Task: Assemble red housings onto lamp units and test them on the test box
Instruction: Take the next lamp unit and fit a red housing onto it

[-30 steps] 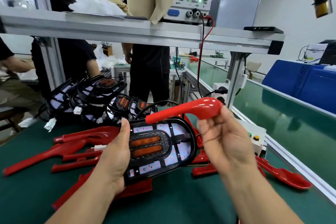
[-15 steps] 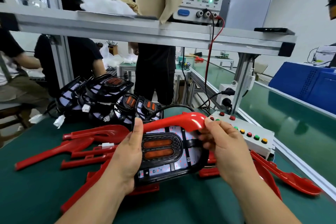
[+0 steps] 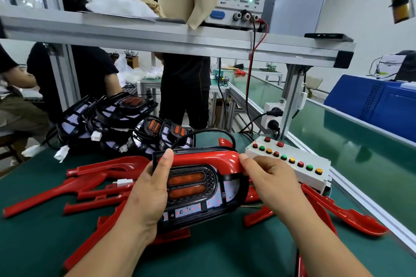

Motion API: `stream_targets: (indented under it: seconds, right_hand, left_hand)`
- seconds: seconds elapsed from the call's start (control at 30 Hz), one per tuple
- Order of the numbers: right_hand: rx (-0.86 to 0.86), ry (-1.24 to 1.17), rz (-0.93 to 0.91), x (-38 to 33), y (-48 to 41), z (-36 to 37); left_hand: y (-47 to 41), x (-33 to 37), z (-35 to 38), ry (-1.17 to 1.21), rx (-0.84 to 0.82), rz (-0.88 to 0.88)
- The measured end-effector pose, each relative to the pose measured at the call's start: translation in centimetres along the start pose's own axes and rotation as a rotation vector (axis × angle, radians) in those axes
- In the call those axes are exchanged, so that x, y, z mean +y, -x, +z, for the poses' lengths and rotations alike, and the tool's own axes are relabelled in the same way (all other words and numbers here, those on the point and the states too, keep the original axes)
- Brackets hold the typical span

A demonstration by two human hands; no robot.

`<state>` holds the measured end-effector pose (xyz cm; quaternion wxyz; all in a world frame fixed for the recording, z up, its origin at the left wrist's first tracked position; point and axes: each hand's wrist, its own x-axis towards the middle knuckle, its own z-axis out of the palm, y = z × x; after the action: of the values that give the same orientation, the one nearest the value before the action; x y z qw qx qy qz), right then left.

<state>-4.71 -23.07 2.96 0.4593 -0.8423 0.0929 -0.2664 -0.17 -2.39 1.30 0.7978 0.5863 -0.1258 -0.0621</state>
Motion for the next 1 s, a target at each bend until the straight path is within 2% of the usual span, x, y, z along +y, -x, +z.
stream_targets:
  seconds: [0.23, 0.37, 0.43, 0.57, 0.63, 0.73, 1.0]
  right_hand:
    - [-0.064, 0.015, 0.099, 0.7, -0.1, 0.6]
    - [0.001, 0.094, 0.081, 0.6, 0.0, 0.5]
    - [0.0, -0.027, 0.134, 0.5, 0.2, 0.7]
    - [-0.292, -0.659, 0.391, -0.1, 0.6, 1.3]
    - [-0.34, -0.803, 0.408, -0.2, 0.7, 1.3]
    - [-0.332, -0.877, 0.39, -0.3, 0.7, 1.2]
    - [-0.265, -0.872, 0.318, -0.3, 0.8, 1.2]
  left_hand:
    - [0.0, -0.1, -0.2, 0.0, -0.004, 0.02]
    - [0.0, -0.1, -0.2, 0.038, -0.002, 0.002]
    - [-0.1, -0.1, -0.3, 0.052, -0.003, -0.002]
    - [-0.1, -0.1, -0.5, 0.067, -0.033, -0.012]
    - [0.0, 0.0, -0.5, 0.077, -0.047, -0.011]
    - [0.0, 0.1, -0.6, 0.093, -0.066, -0.002]
    - [0.1, 0.1, -0.2, 0.123, -0.084, 0.007]
